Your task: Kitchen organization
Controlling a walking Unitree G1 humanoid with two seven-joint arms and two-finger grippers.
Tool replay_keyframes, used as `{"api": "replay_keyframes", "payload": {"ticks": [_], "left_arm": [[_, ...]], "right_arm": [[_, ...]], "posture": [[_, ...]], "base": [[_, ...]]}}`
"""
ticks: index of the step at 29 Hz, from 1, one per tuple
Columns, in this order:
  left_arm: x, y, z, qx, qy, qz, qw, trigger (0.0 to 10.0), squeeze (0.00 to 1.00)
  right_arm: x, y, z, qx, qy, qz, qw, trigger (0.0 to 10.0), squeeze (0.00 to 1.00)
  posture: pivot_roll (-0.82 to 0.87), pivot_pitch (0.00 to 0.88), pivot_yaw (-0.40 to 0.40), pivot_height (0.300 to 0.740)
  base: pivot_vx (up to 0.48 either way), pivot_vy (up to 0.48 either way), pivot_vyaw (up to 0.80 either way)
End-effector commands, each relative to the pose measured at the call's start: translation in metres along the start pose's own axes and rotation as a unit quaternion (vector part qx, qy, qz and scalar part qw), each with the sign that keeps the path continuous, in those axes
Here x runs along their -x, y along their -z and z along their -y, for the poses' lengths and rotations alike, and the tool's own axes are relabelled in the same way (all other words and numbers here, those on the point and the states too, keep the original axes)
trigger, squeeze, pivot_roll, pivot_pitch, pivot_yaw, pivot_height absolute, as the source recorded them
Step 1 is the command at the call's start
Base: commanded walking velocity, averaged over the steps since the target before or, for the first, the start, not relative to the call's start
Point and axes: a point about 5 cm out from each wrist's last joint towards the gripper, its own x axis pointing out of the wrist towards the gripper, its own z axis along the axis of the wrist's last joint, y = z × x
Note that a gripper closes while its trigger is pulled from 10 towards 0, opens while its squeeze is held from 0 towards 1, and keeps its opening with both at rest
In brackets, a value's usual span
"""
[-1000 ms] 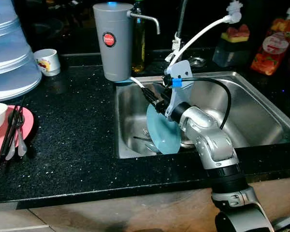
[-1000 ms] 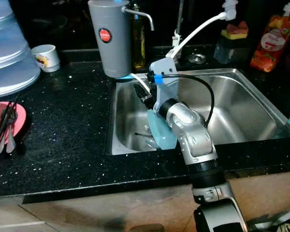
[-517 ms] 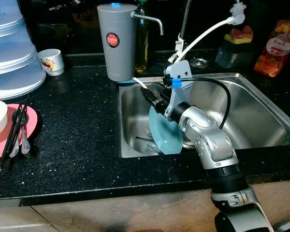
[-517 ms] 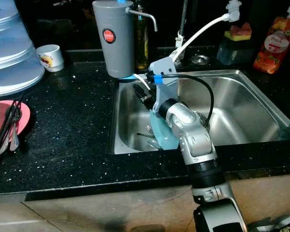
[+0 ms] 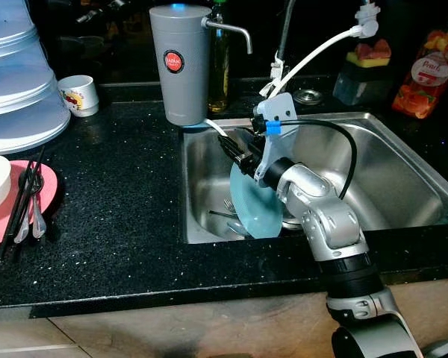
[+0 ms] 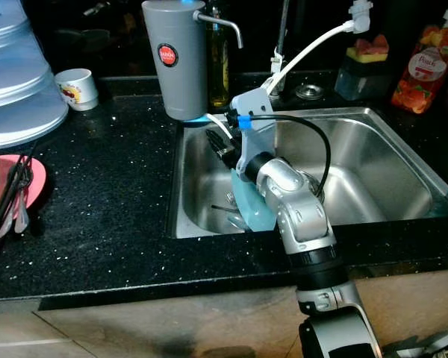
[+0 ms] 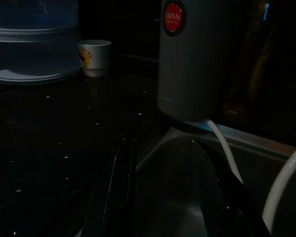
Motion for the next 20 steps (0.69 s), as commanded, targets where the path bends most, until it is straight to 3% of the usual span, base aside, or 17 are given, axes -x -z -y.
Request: {"api": "replay_keyframes", "payload": {"ticks": [1, 14, 18, 20], "left_arm": [[-0.001, 0.001, 0.018, -0.006, 0.04, 0.009, 0.999, 10.0, 0.0], [0.002, 0.003, 0.063, -0.027, 0.148, 0.013, 0.988, 10.0, 0.0], [0.002, -0.001, 0.061, -0.027, 0.137, 0.028, 0.99, 10.0, 0.0], [0.0, -0.01, 0.05, -0.003, 0.101, 0.05, 0.994, 10.0, 0.0]], "right_arm": [[0.0, -0.001, -0.001, 0.003, -0.001, 0.001, 1.0, 10.0, 0.0], [0.001, 0.0, 0.0, 0.005, 0.002, 0.0, 1.0, 10.0, 0.0], [0.001, -0.001, 0.0, 0.005, 0.003, 0.0, 1.0, 10.0, 0.0], [0.001, -0.001, 0.001, 0.005, 0.004, 0.001, 1.0, 10.0, 0.0]], "posture": [[0.03, 0.0, 0.004, 0.74], [0.02, 0.0, 0.013, 0.74], [0.02, 0.0, 0.014, 0.74], [0.02, 0.0, 0.014, 0.74]], "base": [[0.0, 0.0, 0.0], [0.0, 0.0, 0.0], [0.0, 0.0, 0.0], [0.0, 0.0, 0.0]]}}
